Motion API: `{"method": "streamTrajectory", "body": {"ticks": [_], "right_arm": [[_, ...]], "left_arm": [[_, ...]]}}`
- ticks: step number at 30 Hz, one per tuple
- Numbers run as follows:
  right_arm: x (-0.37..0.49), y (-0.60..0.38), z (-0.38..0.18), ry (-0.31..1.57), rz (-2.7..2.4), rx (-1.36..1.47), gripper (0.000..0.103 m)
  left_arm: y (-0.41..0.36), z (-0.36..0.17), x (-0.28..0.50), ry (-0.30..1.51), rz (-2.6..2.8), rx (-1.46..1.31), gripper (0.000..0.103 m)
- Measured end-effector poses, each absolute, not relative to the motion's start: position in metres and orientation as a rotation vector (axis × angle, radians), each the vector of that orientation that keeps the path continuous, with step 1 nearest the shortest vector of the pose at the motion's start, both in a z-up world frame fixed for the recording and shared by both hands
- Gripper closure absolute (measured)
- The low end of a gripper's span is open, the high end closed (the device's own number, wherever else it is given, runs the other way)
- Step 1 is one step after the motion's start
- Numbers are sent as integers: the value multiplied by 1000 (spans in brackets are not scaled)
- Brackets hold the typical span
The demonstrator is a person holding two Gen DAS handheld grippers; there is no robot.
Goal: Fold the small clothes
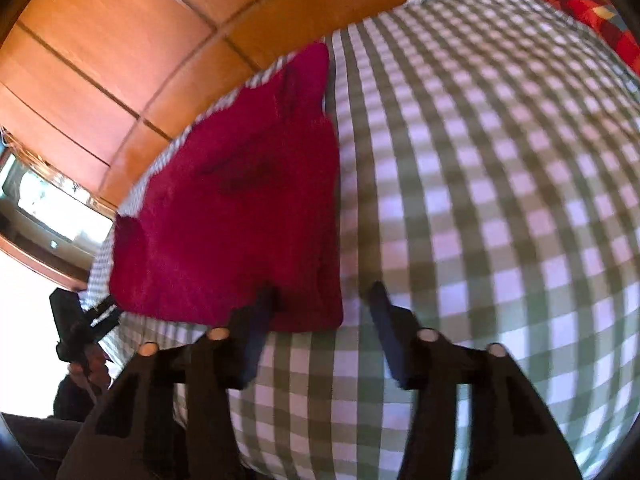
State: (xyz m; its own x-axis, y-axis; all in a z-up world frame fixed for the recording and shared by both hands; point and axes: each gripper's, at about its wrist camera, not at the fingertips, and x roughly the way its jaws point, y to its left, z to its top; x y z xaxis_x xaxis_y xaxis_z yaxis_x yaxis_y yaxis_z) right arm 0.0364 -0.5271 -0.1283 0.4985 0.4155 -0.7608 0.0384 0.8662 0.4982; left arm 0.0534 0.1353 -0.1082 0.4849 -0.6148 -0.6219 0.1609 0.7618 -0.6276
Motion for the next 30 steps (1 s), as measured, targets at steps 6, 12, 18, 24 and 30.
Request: {"method": "streamTrajectory", "body": {"ticks": [6, 12, 18, 24, 30], "right_arm": [[34, -516, -110, 1002, 231, 431, 89], [-13, -519, -95, 1047, 278, 305, 92], [-45, -524, -104, 1126, 281, 300, 91], [-28, -539, -84, 1037, 243, 360, 52], [24, -530, -89, 1021, 186, 303, 52]], "left_arm": [[135, -106, 61, 955, -522, -562, 87], [145, -93, 21, 958, -604, -544, 88], [148, -118, -32, 1066, -638, -555, 85], [167, -102, -16, 956, -566, -614, 62], [154, -93, 28, 911, -608, -626, 38]]}}
